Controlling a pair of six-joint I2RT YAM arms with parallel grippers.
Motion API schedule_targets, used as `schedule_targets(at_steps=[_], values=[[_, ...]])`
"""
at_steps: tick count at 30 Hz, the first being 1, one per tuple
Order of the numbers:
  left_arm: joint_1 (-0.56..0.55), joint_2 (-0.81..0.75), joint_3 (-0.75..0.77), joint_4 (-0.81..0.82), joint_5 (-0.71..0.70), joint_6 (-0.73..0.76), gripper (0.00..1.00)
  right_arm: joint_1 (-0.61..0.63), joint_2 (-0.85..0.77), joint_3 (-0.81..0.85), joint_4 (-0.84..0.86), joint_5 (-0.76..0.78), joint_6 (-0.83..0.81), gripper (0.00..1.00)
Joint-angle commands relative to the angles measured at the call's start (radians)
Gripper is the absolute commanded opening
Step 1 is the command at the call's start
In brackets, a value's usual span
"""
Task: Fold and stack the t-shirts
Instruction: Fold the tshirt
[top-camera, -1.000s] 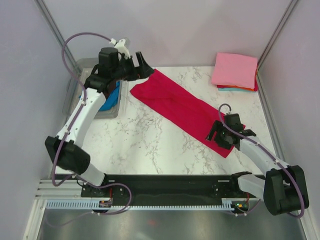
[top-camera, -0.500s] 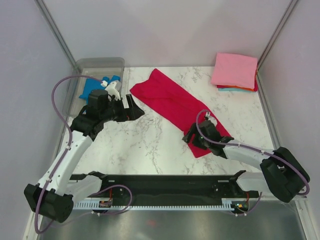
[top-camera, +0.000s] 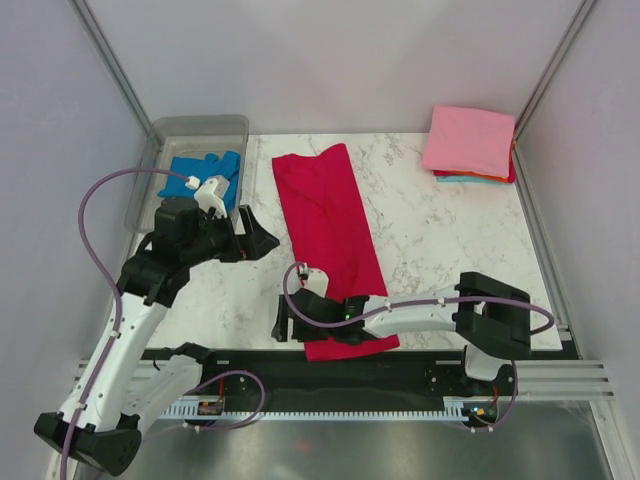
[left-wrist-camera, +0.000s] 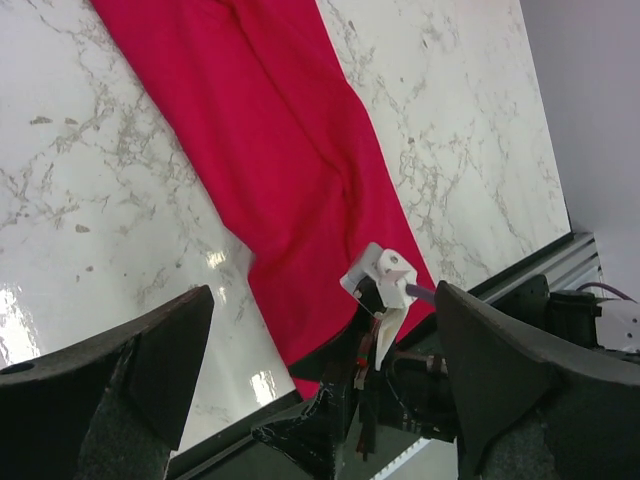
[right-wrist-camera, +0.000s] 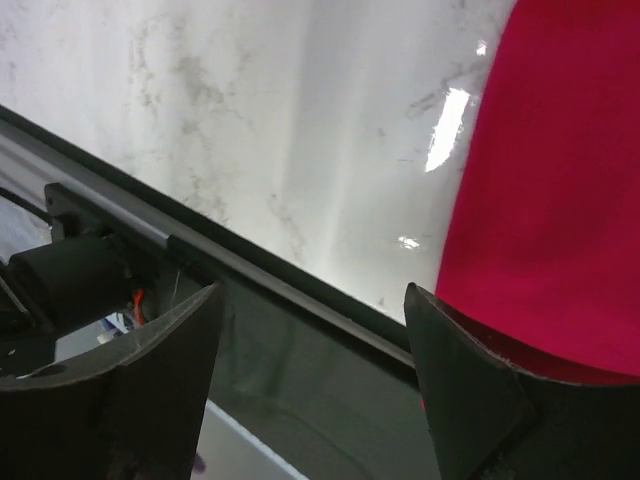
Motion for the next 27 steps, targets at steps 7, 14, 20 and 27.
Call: schedule_targets(at_steps=[7,14,20,27], values=[[-0.012,-0.145,-0.091,-0.156,0.095,-0.015,1.0,0.013,-0.36,0.117,-0.528,0.365,-0.151,0.91],[-0.212,-0.215,-0.344,-0.11,-0.019,-0.222,1.0,0.007,-0.628,-0.185,-0.755,0.479,0.133,0.9],[-0.335,-0.179,-0.375,-0.103,-0.099,-0.338,1.0,-0.067,-0.68,-0.357,-0.748,0.437,0.216,0.77],[-0.48,-0.15,-0.458,-0.057,-0.179,-0.46,1.0,-0.162,-0.708,-0.477,-0.584,0.324,0.152,0.65]])
